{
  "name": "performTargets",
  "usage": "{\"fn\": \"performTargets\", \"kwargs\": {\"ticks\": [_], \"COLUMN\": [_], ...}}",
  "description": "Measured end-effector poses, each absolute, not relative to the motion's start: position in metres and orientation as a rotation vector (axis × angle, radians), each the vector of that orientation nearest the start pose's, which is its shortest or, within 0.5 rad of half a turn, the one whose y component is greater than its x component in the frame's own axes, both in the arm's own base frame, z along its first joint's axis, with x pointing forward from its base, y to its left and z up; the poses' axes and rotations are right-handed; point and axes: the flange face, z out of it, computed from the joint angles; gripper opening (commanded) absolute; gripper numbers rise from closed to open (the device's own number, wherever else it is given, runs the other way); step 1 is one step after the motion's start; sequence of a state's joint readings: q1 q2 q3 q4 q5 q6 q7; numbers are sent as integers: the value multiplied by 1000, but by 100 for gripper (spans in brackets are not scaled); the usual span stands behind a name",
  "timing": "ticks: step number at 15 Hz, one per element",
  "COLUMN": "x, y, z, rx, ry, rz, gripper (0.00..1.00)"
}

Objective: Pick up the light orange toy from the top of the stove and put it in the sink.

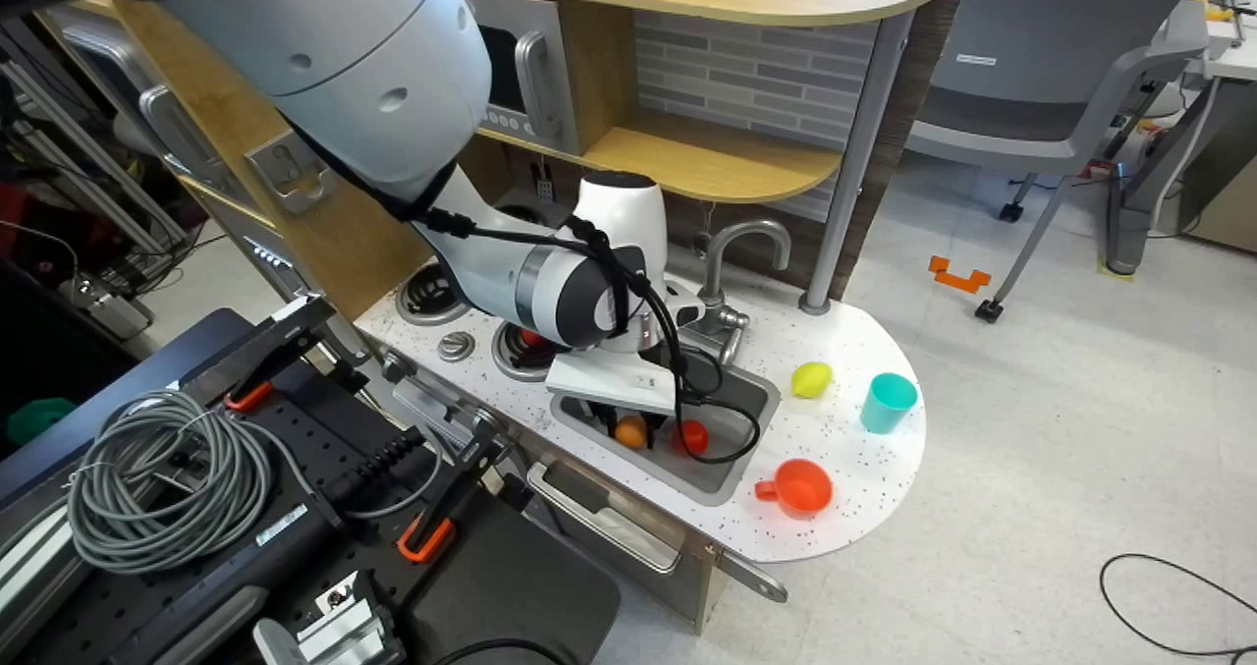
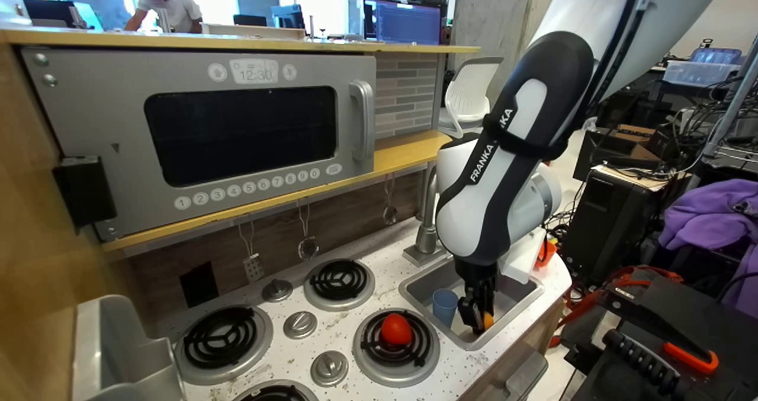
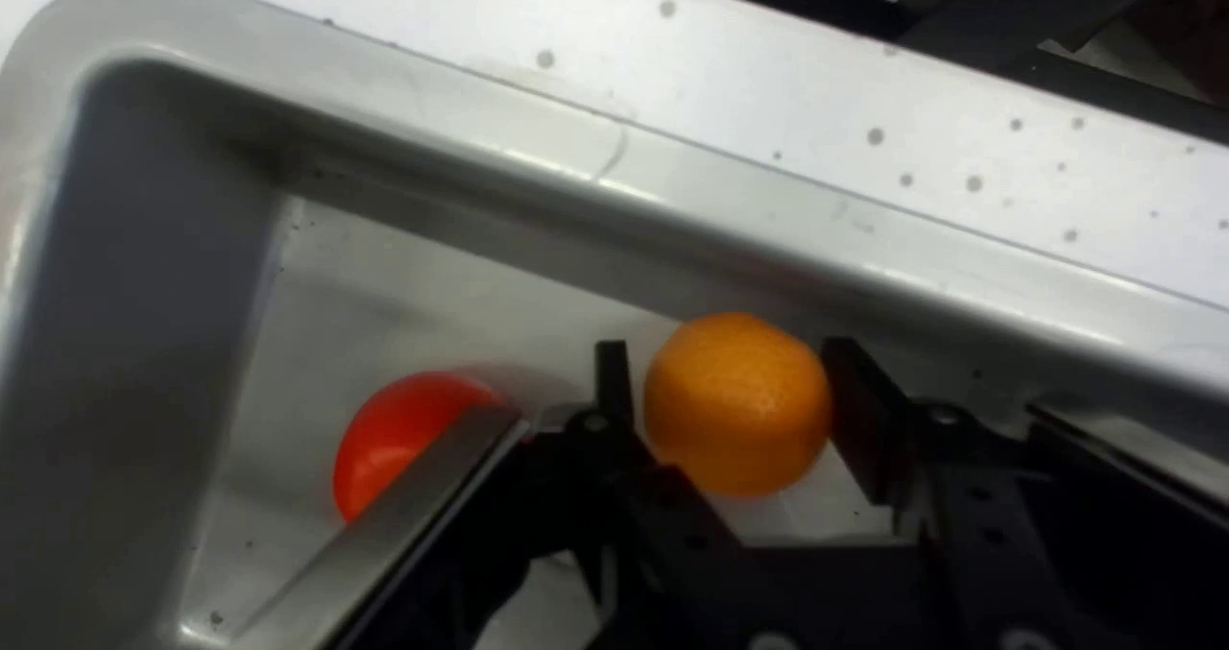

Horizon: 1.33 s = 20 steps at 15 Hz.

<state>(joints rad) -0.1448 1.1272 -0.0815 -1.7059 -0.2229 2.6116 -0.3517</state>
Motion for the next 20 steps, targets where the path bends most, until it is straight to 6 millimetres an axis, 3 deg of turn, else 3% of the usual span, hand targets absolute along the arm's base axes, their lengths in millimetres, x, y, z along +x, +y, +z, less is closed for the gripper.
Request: {"fn": "performTargets", "kwargs": {"ticks": [2, 3, 13, 16, 20], "x": [565, 565, 570, 569, 559], "y": [-126, -125, -122, -124, -127], "z": [-69, -69, -61, -39, 14], "rx": [-3155, -3154, -3146, -3140, -3124], "ry": [-610, -617, -626, -578, -437], "rz": [424, 424, 398, 374, 359], "gripper": [98, 100, 100, 100, 100]}}
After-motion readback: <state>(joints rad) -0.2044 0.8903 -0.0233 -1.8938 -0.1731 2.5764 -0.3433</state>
